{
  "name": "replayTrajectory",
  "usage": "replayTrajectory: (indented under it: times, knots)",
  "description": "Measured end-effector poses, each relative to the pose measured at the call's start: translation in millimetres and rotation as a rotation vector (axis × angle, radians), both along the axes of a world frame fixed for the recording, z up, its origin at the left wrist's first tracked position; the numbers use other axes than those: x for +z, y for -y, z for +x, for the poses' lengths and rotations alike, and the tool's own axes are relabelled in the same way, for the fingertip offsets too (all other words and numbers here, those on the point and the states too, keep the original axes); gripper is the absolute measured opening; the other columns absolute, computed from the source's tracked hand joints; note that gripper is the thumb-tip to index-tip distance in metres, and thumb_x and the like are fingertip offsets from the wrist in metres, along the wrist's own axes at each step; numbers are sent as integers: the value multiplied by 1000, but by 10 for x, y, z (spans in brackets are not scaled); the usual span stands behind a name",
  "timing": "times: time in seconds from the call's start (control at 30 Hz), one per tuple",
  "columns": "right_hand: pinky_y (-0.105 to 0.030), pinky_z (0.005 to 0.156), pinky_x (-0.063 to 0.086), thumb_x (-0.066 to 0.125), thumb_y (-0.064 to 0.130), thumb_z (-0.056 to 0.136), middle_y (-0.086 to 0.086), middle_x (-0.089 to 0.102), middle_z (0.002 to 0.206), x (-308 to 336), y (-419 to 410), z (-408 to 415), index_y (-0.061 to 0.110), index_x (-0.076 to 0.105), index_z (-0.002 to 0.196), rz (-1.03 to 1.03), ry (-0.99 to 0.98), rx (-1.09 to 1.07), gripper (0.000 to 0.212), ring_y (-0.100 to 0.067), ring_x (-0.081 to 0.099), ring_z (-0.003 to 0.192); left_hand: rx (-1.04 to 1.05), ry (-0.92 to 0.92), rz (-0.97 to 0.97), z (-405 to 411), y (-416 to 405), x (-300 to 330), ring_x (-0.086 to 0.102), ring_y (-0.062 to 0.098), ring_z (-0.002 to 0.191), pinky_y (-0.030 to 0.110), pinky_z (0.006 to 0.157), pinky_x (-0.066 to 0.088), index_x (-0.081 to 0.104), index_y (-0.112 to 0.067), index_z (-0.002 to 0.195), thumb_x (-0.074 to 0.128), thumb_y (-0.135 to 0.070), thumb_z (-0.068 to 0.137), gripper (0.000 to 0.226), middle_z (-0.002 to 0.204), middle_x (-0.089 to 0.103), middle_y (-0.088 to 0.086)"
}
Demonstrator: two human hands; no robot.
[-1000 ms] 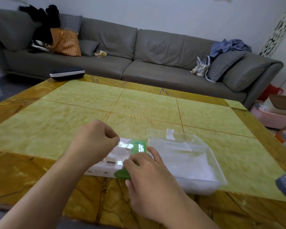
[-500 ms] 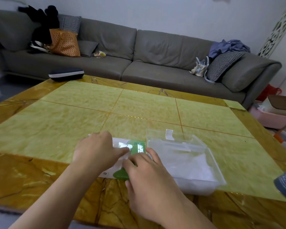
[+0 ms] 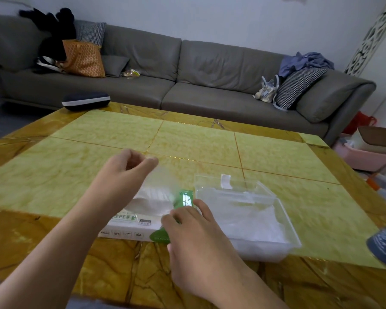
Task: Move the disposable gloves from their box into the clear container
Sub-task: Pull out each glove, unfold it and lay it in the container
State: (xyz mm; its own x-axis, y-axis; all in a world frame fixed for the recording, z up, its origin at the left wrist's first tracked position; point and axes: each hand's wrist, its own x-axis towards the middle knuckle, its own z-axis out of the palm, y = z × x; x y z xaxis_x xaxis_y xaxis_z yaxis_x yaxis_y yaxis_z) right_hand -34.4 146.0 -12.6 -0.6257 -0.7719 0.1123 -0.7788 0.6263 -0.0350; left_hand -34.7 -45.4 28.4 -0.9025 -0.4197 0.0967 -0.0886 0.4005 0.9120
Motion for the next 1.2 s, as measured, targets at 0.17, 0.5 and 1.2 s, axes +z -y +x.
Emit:
replayTrajectory:
  times: [0.17,0.5,1.2]
  knots:
    - [-47,129,7,65,21,87,-9,60,126,40,7,17,13,59,130,-23,16,0,43,-28,50,125,-24,126,-414,-12,99,-129,62,8,112,34,93,50,69,-35,97,70,-47,92,13,113,66,-18]
    - [-10,108,30,59,32,97,17,53,130,311,-117,-32,26,62,121,-638,308,-115,25,4,41,132,-52,-393,384,75,-100,178,71,16,86,41,90,52,66,-17,95,60,-23,103,11,89,77,0]
    - [-21,48,39,63,-13,86,-6,68,139,575,-757,-481,22,56,147,-1452,1136,21,70,-12,46,58,-470,-57,817,-6,-678,-4,71,30,114,43,105,46,52,-1,133,78,-24,82,61,118,74,18]
